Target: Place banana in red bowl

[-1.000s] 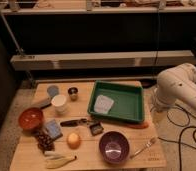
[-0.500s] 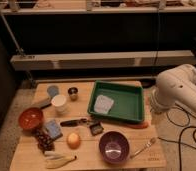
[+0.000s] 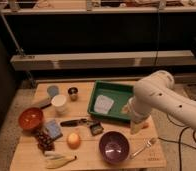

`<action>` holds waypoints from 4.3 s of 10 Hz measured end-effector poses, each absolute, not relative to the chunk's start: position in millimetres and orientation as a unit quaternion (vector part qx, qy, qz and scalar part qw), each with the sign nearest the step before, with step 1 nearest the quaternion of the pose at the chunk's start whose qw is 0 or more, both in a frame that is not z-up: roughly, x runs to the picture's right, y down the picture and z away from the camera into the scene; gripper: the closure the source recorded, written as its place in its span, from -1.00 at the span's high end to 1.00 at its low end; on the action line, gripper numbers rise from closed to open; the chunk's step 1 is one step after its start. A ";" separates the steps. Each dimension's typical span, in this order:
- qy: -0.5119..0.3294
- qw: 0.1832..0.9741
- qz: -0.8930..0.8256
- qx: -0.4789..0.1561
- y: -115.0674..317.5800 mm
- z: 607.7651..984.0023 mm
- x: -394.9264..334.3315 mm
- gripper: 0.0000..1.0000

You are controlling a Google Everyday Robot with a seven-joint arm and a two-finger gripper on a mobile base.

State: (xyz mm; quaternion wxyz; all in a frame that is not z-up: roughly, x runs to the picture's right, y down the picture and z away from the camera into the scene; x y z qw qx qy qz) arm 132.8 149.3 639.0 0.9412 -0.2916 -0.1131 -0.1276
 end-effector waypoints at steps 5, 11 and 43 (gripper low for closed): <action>-0.210 0.895 -0.255 -0.301 210.6 596.3 5.4 0.30; -0.321 0.767 -0.472 -0.293 323.4 539.6 -127.0 0.30; -0.416 0.749 -0.418 -0.302 242.8 629.1 -125.1 0.30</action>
